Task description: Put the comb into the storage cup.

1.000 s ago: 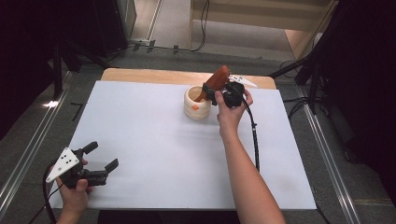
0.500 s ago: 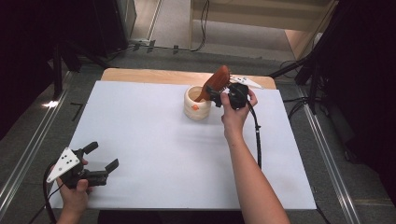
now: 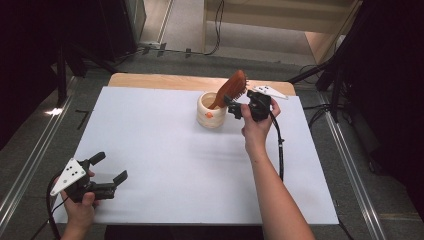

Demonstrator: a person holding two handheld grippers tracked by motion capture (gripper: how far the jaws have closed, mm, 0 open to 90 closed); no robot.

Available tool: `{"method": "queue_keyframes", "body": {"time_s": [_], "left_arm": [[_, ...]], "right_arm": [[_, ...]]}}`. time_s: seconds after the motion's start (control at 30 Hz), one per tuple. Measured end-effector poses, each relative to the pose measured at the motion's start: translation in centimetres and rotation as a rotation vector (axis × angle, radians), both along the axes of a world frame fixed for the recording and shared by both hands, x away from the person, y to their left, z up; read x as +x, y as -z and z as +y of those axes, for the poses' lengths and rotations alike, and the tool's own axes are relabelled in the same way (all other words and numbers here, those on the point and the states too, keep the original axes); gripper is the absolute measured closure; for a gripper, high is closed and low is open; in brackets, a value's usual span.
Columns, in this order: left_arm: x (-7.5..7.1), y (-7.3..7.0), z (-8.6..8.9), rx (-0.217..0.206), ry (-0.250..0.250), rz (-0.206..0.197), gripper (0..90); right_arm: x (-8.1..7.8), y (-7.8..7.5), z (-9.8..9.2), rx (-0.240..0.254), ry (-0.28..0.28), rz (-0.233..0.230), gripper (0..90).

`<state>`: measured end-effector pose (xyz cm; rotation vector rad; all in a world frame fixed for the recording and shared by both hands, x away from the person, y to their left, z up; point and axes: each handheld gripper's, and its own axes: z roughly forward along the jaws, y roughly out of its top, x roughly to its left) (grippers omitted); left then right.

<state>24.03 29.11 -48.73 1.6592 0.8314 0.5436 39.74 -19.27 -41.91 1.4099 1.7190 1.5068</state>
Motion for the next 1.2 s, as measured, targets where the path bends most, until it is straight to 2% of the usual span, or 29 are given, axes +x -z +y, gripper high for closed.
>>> {"method": "queue_keyframes", "body": {"time_s": [0.67, 1.2], "left_arm": [[0.0, 0.0, -0.1, 0.006, 0.001, -0.002, 0.0], [0.0, 0.0, -0.1, 0.008, 0.001, -0.003, 0.0]], "right_arm": [[-3.0, 0.4, -1.1, -0.028, -0.014, -0.025, 0.0], [-5.6, 0.2, -1.9, -0.046, -0.034, -0.067, 0.0]]}}
